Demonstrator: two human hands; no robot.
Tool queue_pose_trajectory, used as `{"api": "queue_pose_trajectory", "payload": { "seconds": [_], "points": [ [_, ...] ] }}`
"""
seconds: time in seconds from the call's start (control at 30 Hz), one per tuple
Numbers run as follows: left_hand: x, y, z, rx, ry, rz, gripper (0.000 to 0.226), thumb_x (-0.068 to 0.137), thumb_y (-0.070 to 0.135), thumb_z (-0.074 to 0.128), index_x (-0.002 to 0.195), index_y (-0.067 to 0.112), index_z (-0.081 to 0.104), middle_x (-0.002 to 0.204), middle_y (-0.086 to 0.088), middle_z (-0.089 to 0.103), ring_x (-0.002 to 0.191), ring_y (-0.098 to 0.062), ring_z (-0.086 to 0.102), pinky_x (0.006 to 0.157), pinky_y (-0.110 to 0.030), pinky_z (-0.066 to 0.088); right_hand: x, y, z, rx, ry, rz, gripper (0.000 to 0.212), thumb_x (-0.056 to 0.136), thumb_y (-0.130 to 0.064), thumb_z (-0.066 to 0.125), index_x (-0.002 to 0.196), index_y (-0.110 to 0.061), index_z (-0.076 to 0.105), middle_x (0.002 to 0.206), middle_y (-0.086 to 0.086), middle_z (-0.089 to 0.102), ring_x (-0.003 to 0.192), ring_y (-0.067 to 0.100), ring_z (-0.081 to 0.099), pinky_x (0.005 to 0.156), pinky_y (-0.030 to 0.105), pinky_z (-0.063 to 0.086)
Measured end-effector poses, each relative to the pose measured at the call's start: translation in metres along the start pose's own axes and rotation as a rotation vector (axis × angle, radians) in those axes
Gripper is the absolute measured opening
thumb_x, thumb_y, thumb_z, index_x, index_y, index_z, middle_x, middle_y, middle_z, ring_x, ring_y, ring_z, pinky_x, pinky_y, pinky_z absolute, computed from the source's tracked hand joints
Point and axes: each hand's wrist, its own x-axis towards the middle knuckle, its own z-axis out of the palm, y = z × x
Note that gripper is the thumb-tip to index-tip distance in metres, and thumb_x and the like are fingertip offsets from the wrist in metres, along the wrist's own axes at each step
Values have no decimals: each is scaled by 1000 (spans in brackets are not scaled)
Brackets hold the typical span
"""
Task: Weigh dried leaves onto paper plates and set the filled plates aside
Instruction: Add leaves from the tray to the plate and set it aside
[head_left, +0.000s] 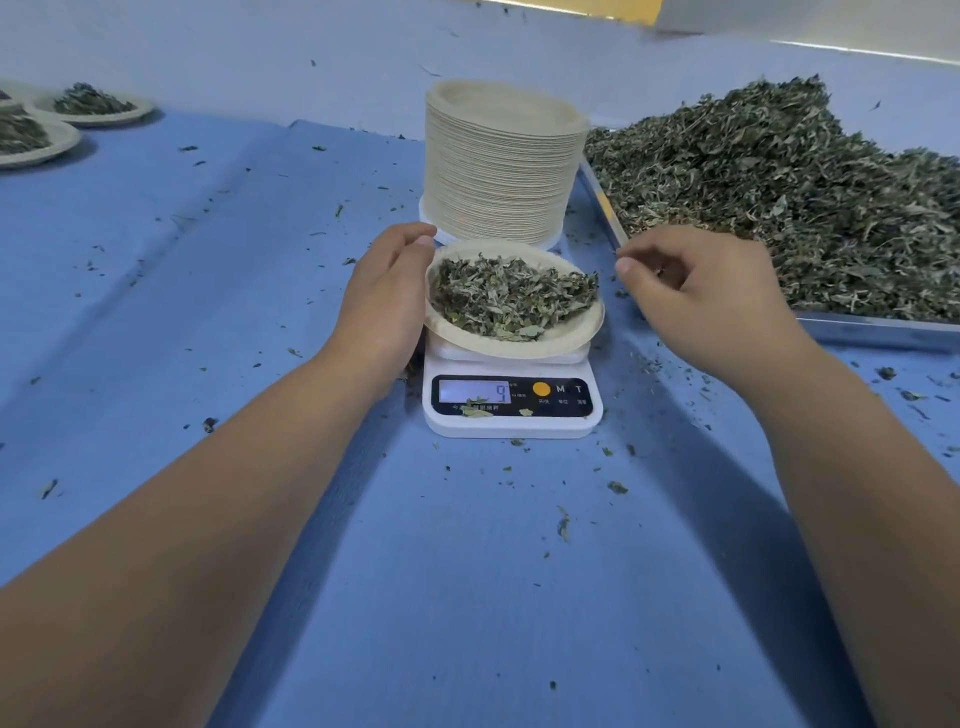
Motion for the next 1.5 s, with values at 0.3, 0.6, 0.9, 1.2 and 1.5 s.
{"api": "queue_pose_trajectory", "payload": {
  "seconds": [0.3, 0.6, 0.9, 1.2, 1.5],
  "points": [
    [-10, 7, -1, 2, -99, 65, 24, 93, 37, 58, 96, 46, 81, 159, 12, 43, 146, 3, 34, 114, -26, 24, -5, -8, 13, 125, -112, -37, 18, 97, -40, 62, 111, -35, 72, 91, -30, 63, 88, -4, 58, 74, 12, 42],
    [-15, 16, -2, 52, -102, 124, 28, 97, 34, 55, 96, 49, 78, 167, 10, 29, 152, 1, 22, 125, -36, 19, 0, -21, 16, 45, -216, -88, 33, 95, -46, 62, 127, -39, 63, 107, -27, 62, 109, 9, 54, 84, 21, 39],
    [-6, 8, -1, 29, -83, 77, 36, 96, 42, 46, 118, 43, 75, 163, 15, 37, 149, 2, 29, 123, -33, 22, 22, -45, 16, 47, -283, -147, 14, 90, -19, 74, 100, -29, 75, 84, -23, 65, 79, -5, 62, 71, 5, 44],
    [-1, 9, 1, -13, -49, 25, 27, 101, 40, 50, 108, 47, 75, 156, 22, 44, 138, 10, 35, 115, -25, 25, 27, -46, 9, 385, -5, -92, 10, 88, -12, 75, 94, -20, 76, 86, -2, 73, 78, 13, 67, 76, 27, 57],
    [-2, 5, -1, 62, -52, 69, 38, 94, 49, 44, 118, 45, 73, 148, 26, 50, 127, 13, 44, 117, -30, 31, 23, -41, 18, 560, 71, -20, 11, 89, -7, 75, 97, -14, 75, 89, 3, 74, 78, 7, 65, 76, 24, 55]
  ]
}}
